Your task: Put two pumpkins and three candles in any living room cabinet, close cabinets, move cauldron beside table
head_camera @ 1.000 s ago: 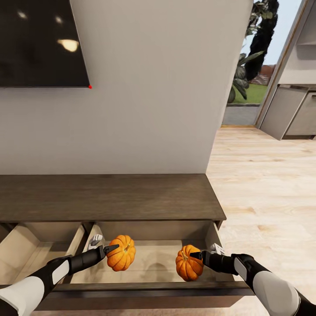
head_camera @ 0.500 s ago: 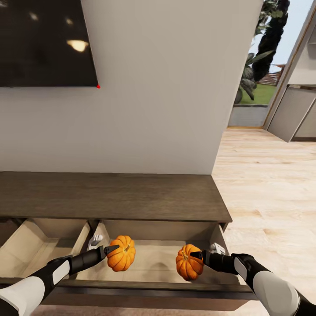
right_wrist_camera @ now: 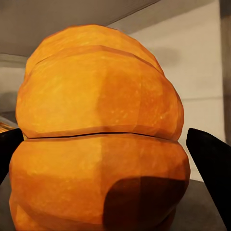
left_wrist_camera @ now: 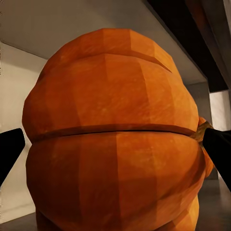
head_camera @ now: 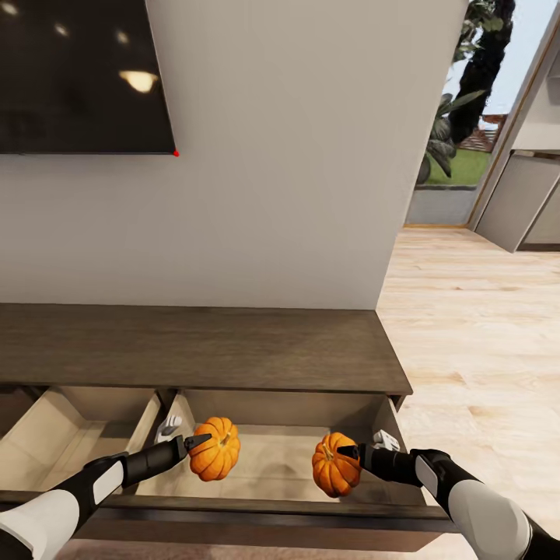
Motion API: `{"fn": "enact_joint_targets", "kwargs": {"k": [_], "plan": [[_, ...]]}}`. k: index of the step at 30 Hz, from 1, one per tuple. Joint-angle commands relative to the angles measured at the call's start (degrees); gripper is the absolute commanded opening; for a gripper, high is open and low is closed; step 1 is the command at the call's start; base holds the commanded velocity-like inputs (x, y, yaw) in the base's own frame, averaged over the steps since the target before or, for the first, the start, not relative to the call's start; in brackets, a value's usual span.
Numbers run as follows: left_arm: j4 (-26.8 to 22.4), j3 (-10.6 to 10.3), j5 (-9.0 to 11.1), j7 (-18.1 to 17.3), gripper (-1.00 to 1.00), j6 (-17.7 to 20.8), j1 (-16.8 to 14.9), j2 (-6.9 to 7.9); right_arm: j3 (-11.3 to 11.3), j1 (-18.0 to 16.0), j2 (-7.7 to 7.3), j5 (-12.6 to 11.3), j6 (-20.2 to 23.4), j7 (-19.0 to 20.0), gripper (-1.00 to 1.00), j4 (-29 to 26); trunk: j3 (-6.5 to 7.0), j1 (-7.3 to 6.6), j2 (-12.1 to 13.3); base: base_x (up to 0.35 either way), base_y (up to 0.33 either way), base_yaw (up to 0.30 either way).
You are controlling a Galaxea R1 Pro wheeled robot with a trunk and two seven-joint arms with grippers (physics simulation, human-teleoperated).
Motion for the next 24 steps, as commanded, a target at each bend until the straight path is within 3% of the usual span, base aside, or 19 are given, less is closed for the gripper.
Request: {"fn": "enact_joint_targets", "kwargs": {"k": [1, 10, 16, 24], "plan": [[-0.02, 0.06, 0.01, 0.01, -1.00, 0.00, 0.00, 0.01, -0.07, 0.01, -0.01, -0.07, 0.02, -0.03, -1.00, 0.00, 0.00, 0.00, 0.00, 0.000, 0.000, 0.000], [0.49, 0.01, -0.06, 0.04, -1.00, -0.08, 0.00, -0.16, -0.14, 0.01, -0.09, -0.09, -0.01, -0.12, -1.00, 0.16, 0.00, 0.00, 0.00, 0.000, 0.000, 0.000], [0.81, 0.01, -0.16, 0.17, -1.00, -0.08, 0.08, -1.43, -0.08, 0.01, -0.11, -0.09, 0.02, -0.12, -1.00, 0.24, 0.00, 0.00, 0.00, 0.000, 0.000, 0.000], [0.77, 0.01, -0.08, 0.06, -1.00, -0.67, 0.09, -1.32, -0.07, 0.01, -0.11, -0.09, 0.20, -0.21, -1.00, 0.27, 0.00, 0.00, 0.00, 0.000, 0.000, 0.000]]}}
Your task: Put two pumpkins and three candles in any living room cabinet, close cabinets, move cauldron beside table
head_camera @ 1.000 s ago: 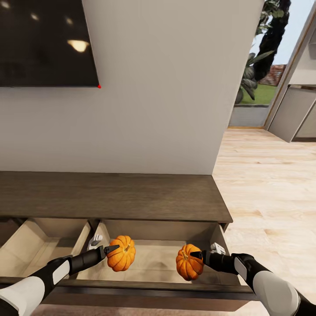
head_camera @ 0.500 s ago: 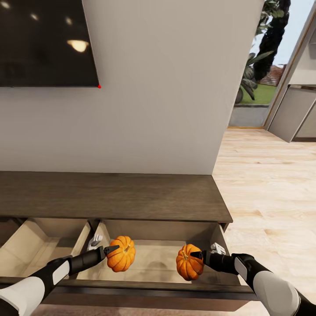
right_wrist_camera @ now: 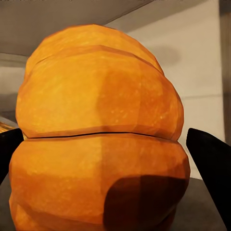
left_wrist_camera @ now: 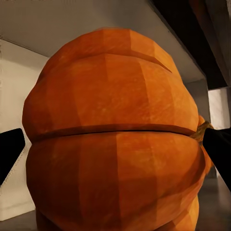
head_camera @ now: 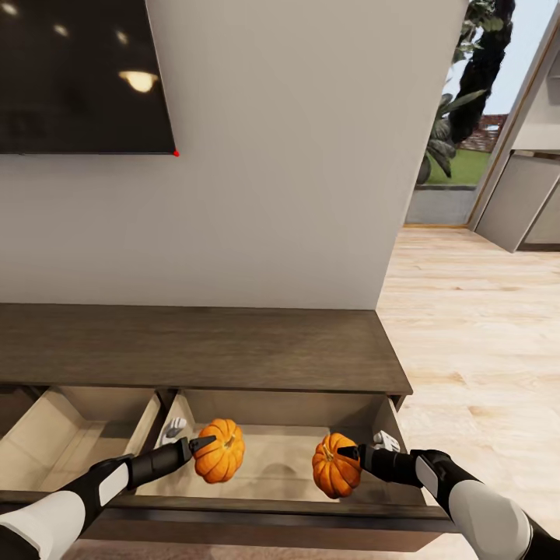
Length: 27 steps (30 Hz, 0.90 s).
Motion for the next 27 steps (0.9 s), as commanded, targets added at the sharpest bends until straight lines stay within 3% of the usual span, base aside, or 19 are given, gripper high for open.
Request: {"fn": "enact_joint_targets", "kwargs": {"k": [1, 27], "plan": [[-0.01, 0.06, 0.03, -0.01, -1.00, -0.32, 0.00, 0.01, -0.01, 0.00, 0.00, -0.02, 0.00, -0.03, -1.00, 0.00, 0.00, 0.00, 0.00, 0.000, 0.000, 0.000], [-0.05, 0.06, 0.11, -0.04, -1.00, -0.81, 0.00, -0.05, -0.10, 0.00, 0.00, -0.23, 0.00, -0.03, -1.00, 0.00, 0.00, 0.00, 0.00, 0.027, 0.000, 0.000]]}}
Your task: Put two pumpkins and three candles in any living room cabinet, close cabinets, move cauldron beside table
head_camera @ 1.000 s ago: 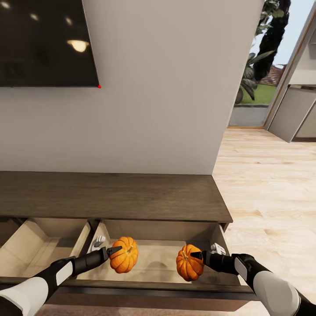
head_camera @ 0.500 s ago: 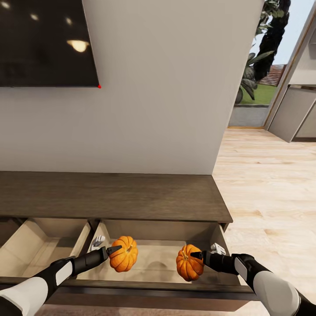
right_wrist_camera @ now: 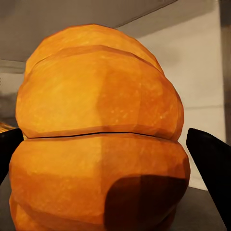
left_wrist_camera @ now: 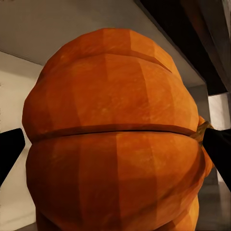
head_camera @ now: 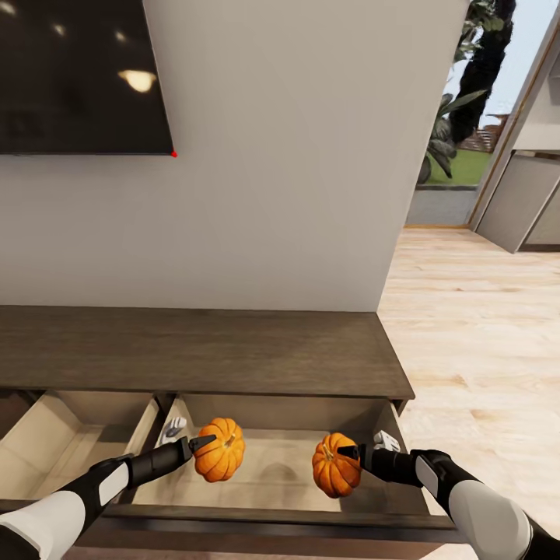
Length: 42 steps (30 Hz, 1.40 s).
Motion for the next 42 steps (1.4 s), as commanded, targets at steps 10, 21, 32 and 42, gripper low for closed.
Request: {"fn": "enact_joint_targets", "kwargs": {"k": [10, 21, 32, 42], "plan": [[0.01, 0.05, -0.01, 0.01, -1.00, 0.04, 0.00, 0.02, 0.00, 0.00, 0.00, -0.32, 0.09, -0.11, -1.00, 0.00, 0.22, 0.00, 0.00, 0.002, 0.000, -0.041], [-0.05, 0.05, -0.01, 0.01, -1.00, 0.02, 0.00, -0.01, 0.00, 0.00, 0.00, -0.32, 0.09, -0.11, -1.00, 0.00, 0.32, 0.00, 0.00, 0.000, 0.000, -0.029], [-0.05, 0.06, -0.07, 0.01, -1.00, 0.05, 0.00, 0.01, 0.00, 0.00, 0.00, -0.32, 0.16, -0.12, -1.00, 0.00, -0.47, 0.00, 0.00, 0.000, 0.000, 0.064], [-0.05, 0.06, -0.06, 0.01, -1.00, 0.05, 0.00, 0.05, 0.00, 0.00, 0.00, -0.32, 0.15, -0.12, -1.00, 0.00, -1.36, 0.00, 0.00, 0.000, 0.000, 0.085]]}}
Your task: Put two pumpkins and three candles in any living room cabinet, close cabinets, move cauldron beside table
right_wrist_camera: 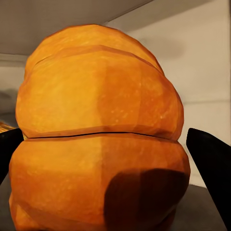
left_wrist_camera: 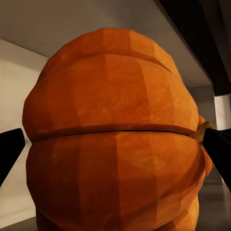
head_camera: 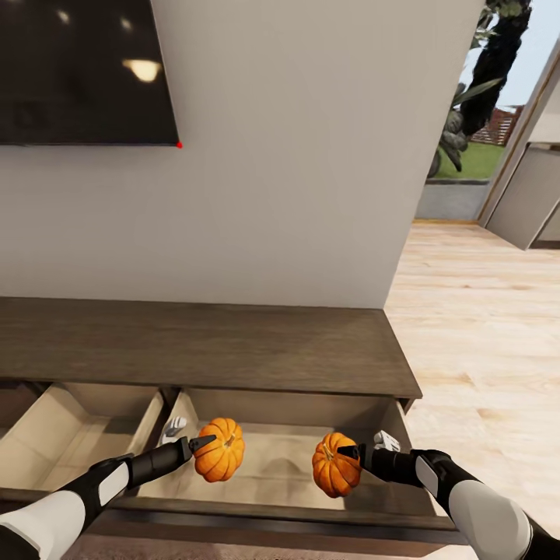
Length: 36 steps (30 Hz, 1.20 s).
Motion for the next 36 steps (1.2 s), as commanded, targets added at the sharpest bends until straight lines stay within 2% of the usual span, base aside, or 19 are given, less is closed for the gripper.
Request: {"fn": "enact_joint_targets", "kwargs": {"k": [1, 7, 18, 36], "plan": [[-0.01, 0.07, 0.00, 0.01, -1.00, 0.01, 0.00, -0.01, -0.06, 0.00, 0.00, -0.06, 0.02, -0.02, -1.00, 0.00, -0.09, 0.00, 0.00, 0.000, 0.000, 0.052], [-0.01, 0.07, 0.00, 0.01, -1.00, 0.01, 0.00, 0.02, -0.10, 0.00, -0.02, -0.66, -0.04, -0.01, -1.00, 0.00, -0.37, 0.00, 0.00, 0.000, 0.000, -0.004], [-0.01, 0.07, 0.02, 0.01, -1.00, 0.01, 0.00, 0.02, -0.06, 0.00, -0.01, -1.23, -0.04, -0.02, -1.00, 0.00, 0.03, 0.00, 0.00, 0.000, 0.000, -0.225], [-0.01, 0.07, 0.07, 0.01, -1.00, 0.02, 0.00, 0.02, -0.05, -0.02, 0.00, -1.20, -0.04, -0.02, -1.00, 0.00, -1.20, 0.00, 0.00, 0.000, 0.000, -0.005]]}}
